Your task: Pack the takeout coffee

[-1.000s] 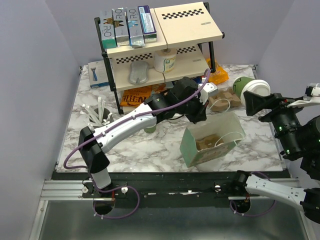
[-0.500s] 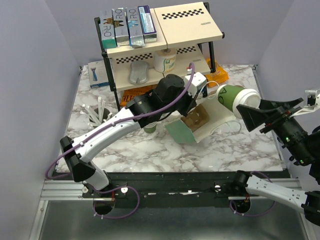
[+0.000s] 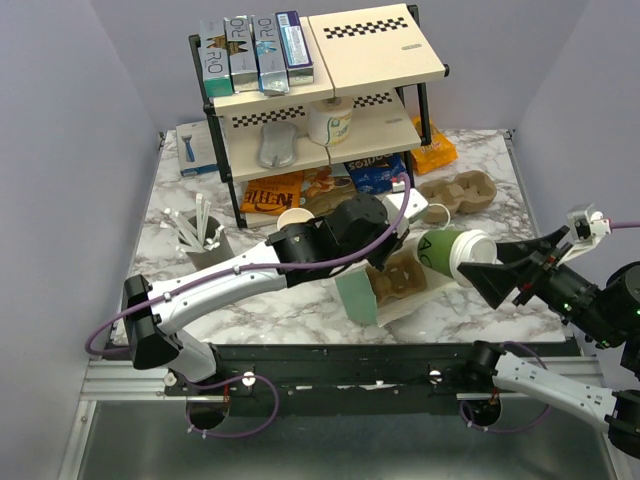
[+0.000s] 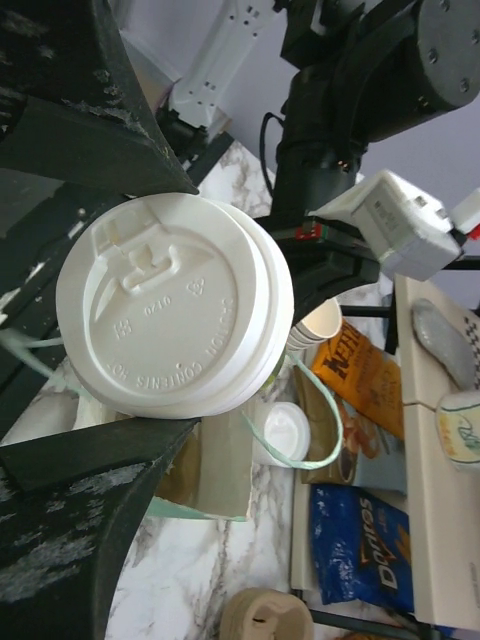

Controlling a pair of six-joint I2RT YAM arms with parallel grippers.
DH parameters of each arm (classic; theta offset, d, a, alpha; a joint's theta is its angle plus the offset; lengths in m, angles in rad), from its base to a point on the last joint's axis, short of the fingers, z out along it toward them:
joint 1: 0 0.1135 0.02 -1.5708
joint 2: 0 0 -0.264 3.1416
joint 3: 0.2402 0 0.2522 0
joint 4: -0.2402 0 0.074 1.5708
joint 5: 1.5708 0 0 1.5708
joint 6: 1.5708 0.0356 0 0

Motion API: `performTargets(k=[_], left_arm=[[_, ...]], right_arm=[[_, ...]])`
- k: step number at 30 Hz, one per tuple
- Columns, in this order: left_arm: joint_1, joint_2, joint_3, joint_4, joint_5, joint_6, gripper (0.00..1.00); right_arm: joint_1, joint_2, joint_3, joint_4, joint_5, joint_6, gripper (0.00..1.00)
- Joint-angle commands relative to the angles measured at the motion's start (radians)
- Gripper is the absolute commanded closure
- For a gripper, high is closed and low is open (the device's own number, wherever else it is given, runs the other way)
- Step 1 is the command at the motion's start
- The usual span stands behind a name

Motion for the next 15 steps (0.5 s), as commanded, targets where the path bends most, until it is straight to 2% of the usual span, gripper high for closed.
performTargets(k=[1,5,11,15], left_arm=[[-0.025,0.017,0.045,0.022,-0.095,-0.029,1.00],[-0.039,0.012,0.042,0.020,-0.104,-0.046,1.00],[-0.065,-0.002,0.019,0.043,-0.165,-0.050,1.00],[-0.071,-0.003,0.010,0.086,-0.211,0.003,1.00]], right_arm=[[-0.003,0.011,-0.014,-0.085,-0.075,0.022,0.33],[-0.003,0.046,-0.026,-0.148,-0.043,0.025,0.33],[-0.003,0.052,-0.095,-0.150,-0.049,0.051,0.34],[-0.003,0.075,-0.151,-0.141,-0.002,0.080,0.34]])
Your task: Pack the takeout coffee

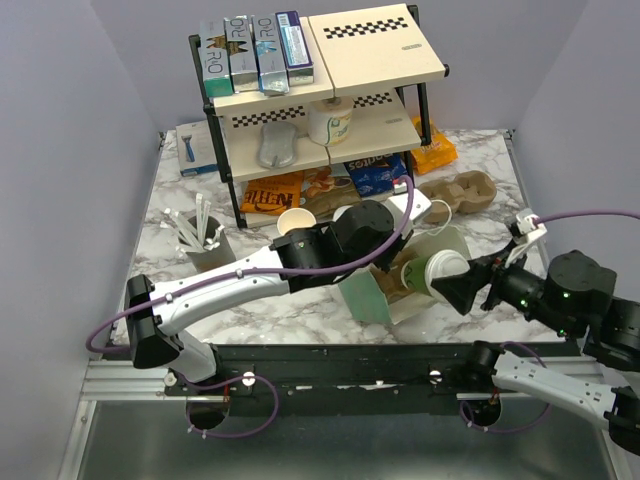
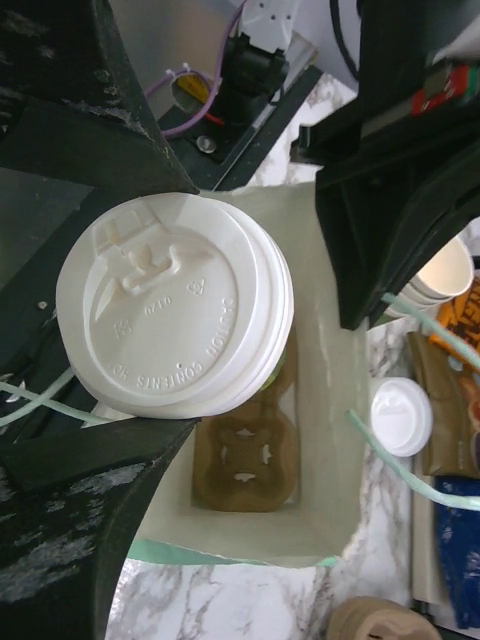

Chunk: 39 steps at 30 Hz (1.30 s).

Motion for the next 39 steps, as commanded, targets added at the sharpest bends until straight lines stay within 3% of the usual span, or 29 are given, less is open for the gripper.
performTargets(k=[1,5,11,15,22,26,35,39], left_arm=[[-0.013,-0.022,-0.020,0.102,-0.110,0.054,1.00],[-0.013,-0.057,-0.135,0.280,-0.157,0.122,1.00],[-0.022,-0.140,-0.263,0.392,-0.007,0.153,1.00],[-0.056,-0.171,-0.292,0.325,0.013,0.134,1.00],[-0.130,-0.210,-0.329,0.279,0.077,0.084,1.00],[-0.156,-0.214,-0.384,0.298,0.027,0.022,1.00],[-0.156,-0.253,-0.404,0.325,-0.103,-0.195,1.00],[-0.143,-0.264,-0.332,0.225,-0.310,-0.216,1.00]], right_arm=[[-0.002,0.028,-0.060,-0.019,0.040,0.035,0.35],[-0.003,0.039,-0.149,0.020,0.037,0.046,0.35],[-0.002,0.027,-0.259,0.060,-0.015,0.060,0.36],[-0.003,-0.034,-0.321,0.096,-0.048,0.051,0.36],[-0.003,-0.109,-0.391,0.250,-0.265,-0.080,0.37],[-0.003,-0.149,-0.457,0.339,-0.302,-0.115,0.37],[-0.002,-0.134,-0.508,0.350,-0.201,-0.092,0.37],[-0.003,-0.113,-0.482,0.404,-0.195,-0.113,0.37]])
